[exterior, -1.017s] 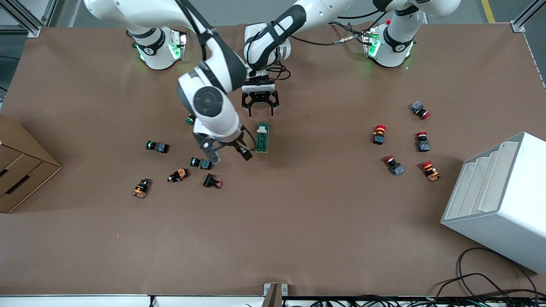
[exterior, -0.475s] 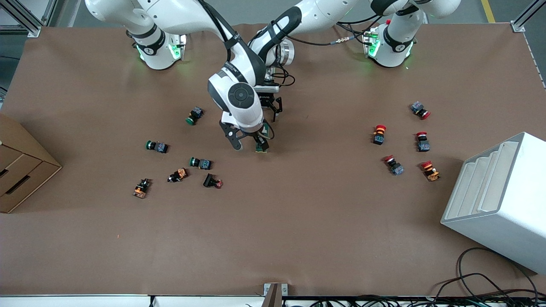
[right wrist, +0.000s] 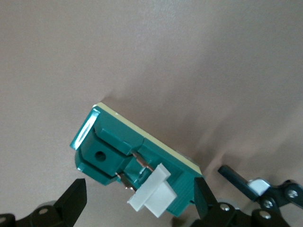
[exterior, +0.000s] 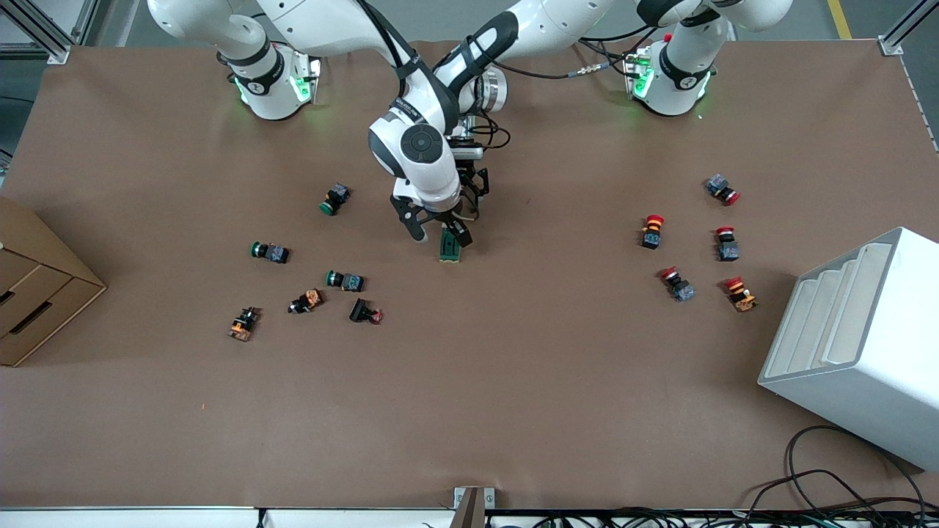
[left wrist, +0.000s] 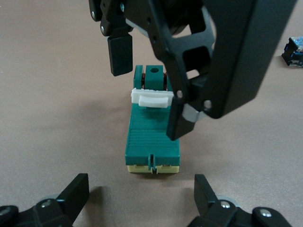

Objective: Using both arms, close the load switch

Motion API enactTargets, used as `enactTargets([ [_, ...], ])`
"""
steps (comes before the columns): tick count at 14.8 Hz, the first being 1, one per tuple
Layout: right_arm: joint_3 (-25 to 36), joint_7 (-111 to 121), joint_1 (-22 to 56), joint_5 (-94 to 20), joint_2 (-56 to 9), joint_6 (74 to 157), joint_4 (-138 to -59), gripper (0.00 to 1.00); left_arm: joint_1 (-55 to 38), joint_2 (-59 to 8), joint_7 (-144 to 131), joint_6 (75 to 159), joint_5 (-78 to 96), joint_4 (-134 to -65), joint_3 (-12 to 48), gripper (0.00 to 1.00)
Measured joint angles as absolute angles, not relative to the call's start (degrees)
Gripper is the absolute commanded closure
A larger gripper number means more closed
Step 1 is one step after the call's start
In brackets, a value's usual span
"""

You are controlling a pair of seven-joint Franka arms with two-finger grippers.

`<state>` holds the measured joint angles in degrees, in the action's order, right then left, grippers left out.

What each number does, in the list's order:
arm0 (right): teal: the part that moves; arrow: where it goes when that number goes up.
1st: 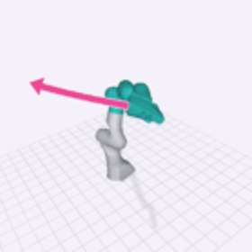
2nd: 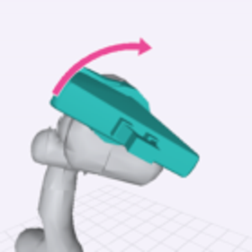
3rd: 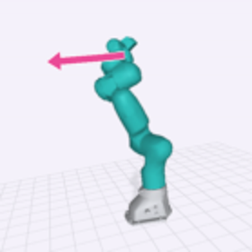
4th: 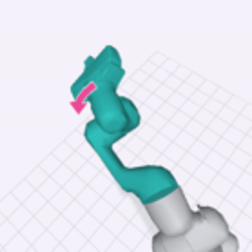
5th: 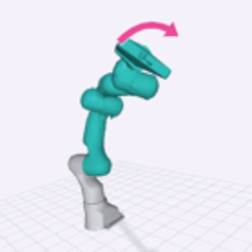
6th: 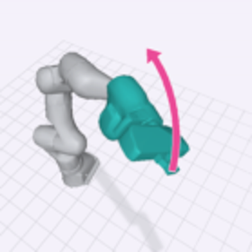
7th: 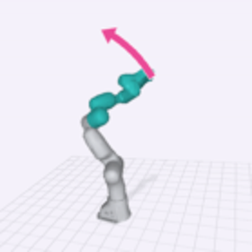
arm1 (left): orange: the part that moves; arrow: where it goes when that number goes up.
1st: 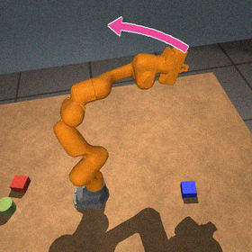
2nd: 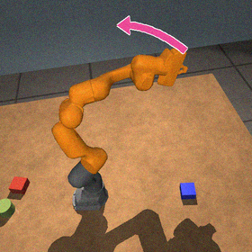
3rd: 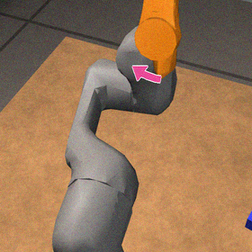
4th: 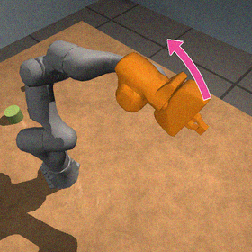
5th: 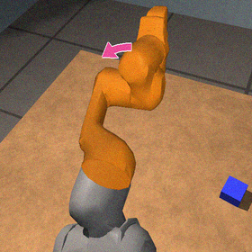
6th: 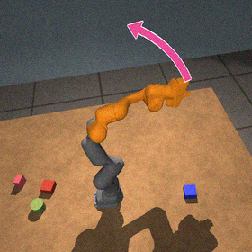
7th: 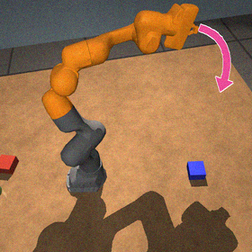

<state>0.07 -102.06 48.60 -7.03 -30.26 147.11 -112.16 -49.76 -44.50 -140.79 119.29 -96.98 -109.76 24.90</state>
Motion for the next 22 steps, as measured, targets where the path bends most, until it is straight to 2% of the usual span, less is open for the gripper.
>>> enactTargets([
  [5, 0.2, -102.4, 48.6, -7.0, -30.3, 150.2, -112.2, 0.0, -49.7, -44.5, -140.8, 119.2, -97.0, -109.7, 24.9, 0.01],
  [12, 0.4, -103.0, 48.5, -7.1, -30.3, 149.5, -111.3, 0.0, -49.4, -44.2, -140.9, 119.0, -97.0, -109.6, 24.9, 0.01],
  [15, 0.7, -103.0, 48.0, -7.3, -30.4, 148.2, -109.2, 0.0, -48.9, -44.2, -140.9, 119.0, -97.0, -109.0, 24.7, 0.01],
  [22, 1.3, -102.5, 45.5, -7.3, -36.4, 150.3, -100.8, 0.0, -47.7, -44.2, -140.9, 119.1, -97.0, -108.1, 24.7, 0.01],
])
